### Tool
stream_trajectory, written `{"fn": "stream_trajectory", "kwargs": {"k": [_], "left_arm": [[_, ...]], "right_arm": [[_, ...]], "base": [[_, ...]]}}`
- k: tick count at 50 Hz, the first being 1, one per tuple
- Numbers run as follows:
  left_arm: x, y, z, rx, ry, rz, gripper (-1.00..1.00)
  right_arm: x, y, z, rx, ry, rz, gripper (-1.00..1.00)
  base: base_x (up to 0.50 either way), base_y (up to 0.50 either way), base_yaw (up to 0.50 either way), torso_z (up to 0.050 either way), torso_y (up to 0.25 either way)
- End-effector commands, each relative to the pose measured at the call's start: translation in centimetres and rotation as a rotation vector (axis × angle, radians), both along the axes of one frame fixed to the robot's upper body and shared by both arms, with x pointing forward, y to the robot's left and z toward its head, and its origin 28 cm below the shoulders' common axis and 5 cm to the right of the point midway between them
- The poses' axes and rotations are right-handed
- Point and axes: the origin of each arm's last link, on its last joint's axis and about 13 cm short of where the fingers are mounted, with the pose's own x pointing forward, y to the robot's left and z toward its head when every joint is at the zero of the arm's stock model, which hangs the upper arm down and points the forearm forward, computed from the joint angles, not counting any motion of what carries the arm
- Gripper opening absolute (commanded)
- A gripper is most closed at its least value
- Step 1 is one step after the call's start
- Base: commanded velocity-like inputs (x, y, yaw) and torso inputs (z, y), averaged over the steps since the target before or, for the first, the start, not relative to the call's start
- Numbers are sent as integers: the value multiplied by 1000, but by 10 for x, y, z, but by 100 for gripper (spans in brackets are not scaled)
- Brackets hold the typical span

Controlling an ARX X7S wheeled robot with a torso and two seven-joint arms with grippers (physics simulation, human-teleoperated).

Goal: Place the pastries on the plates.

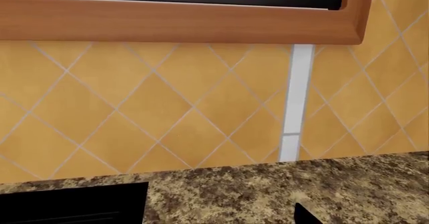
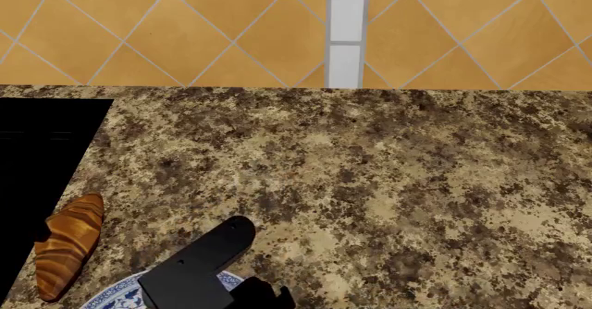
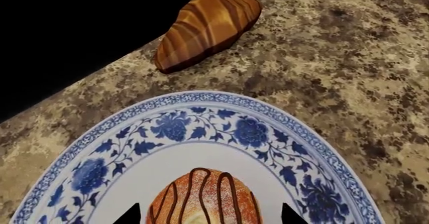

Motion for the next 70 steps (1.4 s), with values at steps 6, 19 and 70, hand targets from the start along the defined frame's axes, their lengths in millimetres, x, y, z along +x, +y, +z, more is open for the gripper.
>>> {"fn": "stream_trajectory", "kwargs": {"k": [6,19,70], "left_arm": [[3,3,4,-42,-24,7,100],[10,1,5,-51,-32,1,100],[51,25,77,231,526,-16,100]], "right_arm": [[2,4,2,52,-5,17,100],[-47,-9,91,178,-309,85,100],[-17,-81,95,245,-472,-443,100]], "base": [[0,0,0,0,0],[0,0,0,0,0],[0,0,0,0,0]]}}
